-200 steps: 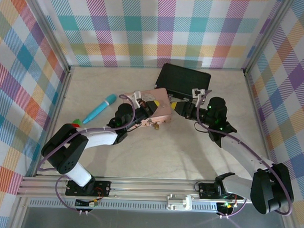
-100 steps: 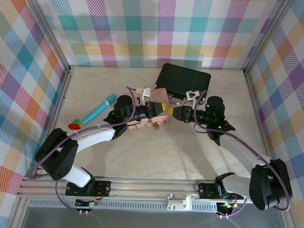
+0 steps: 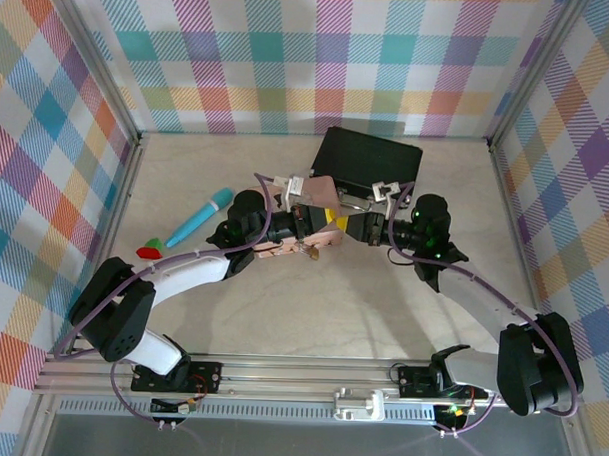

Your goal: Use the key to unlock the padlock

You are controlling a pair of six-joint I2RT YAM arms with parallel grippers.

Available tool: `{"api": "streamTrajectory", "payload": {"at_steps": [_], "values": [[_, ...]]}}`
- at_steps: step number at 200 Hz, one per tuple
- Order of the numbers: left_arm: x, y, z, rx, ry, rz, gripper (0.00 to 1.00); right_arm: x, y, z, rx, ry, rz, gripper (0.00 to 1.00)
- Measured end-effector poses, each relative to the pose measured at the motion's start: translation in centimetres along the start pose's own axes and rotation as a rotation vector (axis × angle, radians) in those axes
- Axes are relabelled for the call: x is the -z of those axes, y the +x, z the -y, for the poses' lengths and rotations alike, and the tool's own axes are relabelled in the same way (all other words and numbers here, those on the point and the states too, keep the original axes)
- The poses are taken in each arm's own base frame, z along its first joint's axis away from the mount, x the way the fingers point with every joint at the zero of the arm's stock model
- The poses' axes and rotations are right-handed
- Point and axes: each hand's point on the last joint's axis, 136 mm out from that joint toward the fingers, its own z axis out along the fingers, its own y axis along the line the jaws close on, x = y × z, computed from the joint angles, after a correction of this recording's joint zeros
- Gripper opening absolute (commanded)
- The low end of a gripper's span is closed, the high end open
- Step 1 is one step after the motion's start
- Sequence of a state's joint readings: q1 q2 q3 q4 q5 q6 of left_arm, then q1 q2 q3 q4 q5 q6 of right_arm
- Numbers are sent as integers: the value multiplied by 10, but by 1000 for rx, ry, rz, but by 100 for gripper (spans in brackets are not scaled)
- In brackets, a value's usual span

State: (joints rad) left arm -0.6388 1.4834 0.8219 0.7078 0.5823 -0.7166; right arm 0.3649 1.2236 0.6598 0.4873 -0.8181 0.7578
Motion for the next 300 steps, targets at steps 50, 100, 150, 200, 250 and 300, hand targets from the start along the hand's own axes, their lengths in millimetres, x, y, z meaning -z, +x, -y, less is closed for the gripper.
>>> {"api": "streamTrajectory", "payload": {"at_steps": [50, 100, 150, 200, 250, 300], "values": [[2, -3, 3, -6, 2, 11, 0, 0, 5, 4, -15, 4, -8, 29], [2, -4, 4, -7, 4, 13, 0, 0, 4, 3, -15, 0, -2, 24], [2, -3, 5, 0, 10, 7, 0, -2, 2, 5, -18, -9, 4, 13], [2, -4, 5, 14, 10, 10, 0, -2, 1, 3, -16, -17, 6, 7], [1, -7, 10, 33, 41, 24, 0, -2, -2, -1, -6, -33, 13, 17], [-1, -7, 11, 49, 64, 20, 0, -3, -1, -2, -2, -50, 7, 13]]}}
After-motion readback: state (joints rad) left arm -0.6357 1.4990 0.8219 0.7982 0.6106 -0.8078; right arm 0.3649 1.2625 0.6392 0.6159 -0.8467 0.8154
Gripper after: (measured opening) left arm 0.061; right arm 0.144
